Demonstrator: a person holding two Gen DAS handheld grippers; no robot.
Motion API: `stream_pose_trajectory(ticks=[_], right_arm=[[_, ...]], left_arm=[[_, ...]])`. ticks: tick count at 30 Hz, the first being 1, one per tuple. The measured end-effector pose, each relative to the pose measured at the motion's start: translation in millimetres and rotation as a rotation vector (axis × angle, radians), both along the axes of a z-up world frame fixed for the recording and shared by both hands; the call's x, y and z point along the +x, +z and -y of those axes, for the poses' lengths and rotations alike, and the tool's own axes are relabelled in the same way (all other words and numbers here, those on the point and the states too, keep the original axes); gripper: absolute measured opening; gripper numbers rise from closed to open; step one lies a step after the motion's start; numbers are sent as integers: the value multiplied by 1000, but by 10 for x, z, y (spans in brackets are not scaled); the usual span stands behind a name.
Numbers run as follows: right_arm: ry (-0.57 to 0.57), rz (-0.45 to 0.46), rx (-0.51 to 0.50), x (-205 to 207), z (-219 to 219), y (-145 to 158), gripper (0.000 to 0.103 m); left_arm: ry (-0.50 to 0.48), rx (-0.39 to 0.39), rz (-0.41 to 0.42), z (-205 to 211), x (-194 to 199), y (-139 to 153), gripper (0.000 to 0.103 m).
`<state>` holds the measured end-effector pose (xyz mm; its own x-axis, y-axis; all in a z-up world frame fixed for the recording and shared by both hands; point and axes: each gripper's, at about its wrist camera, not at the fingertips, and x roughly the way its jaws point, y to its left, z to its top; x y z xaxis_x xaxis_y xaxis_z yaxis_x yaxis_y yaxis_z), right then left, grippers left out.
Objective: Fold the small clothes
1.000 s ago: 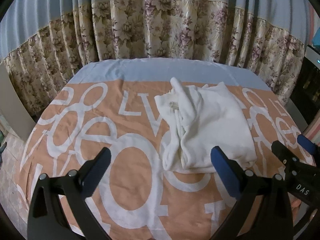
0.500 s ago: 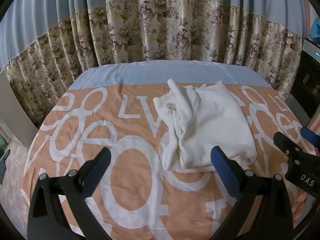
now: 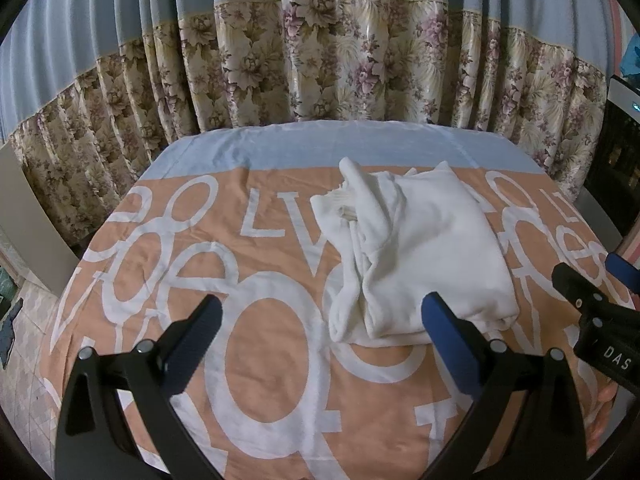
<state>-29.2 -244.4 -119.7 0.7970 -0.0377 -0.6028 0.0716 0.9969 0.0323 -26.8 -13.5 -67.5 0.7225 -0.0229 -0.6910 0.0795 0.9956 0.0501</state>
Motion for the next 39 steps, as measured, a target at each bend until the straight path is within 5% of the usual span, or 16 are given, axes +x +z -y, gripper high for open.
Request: stream_pose_trajectory(ticks=[39], right_arm=[[22,0,-16,24,-27,-10,100]], left_arm=[[-24,-18,9,-45,4,125,101]])
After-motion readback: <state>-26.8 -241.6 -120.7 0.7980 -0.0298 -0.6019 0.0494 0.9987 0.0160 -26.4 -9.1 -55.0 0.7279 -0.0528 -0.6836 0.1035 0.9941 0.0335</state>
